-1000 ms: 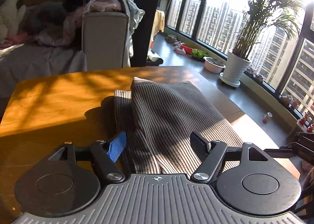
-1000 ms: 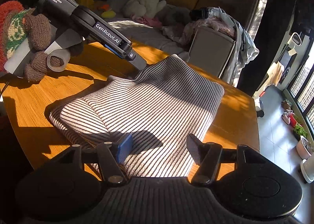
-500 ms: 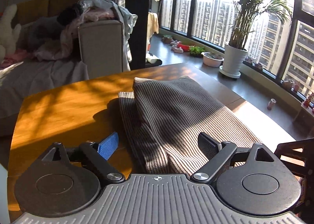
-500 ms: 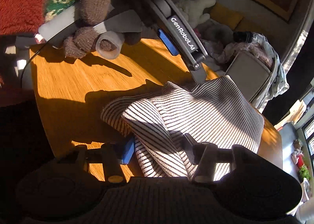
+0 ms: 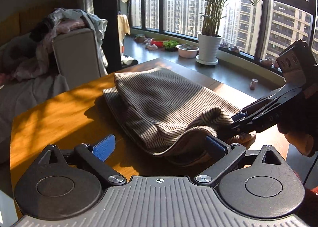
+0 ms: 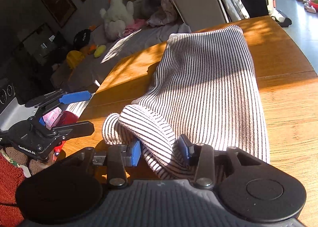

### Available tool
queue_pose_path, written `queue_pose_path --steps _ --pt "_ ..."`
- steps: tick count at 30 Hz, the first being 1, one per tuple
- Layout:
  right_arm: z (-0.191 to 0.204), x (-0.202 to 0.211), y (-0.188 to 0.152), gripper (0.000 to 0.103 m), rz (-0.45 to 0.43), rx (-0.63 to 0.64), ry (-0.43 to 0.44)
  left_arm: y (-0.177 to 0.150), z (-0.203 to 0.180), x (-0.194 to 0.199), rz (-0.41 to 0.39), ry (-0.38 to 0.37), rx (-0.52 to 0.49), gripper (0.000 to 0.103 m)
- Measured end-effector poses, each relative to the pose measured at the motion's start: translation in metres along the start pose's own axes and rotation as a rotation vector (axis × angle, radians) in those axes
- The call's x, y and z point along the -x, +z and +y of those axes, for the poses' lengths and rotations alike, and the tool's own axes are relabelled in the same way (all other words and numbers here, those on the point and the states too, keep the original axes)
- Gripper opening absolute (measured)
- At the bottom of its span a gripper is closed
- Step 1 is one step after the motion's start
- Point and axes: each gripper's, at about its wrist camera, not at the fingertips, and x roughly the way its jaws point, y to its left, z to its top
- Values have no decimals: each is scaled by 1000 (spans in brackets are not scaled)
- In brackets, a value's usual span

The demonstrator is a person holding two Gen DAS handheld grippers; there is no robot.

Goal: Fold clothes

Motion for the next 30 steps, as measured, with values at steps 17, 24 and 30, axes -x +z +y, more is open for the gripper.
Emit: queue_pose_path --steps 17,24,30 --pt "76 8 -60 70 -81 770 -309 2 0 -40 64 9 131 101" --pt "72 -21 -63 69 -128 820 -413 3 1 -37 59 16 150 101" --pt "84 -23 -64 30 -148 873 -422 5 8 -27 40 31 177 100"
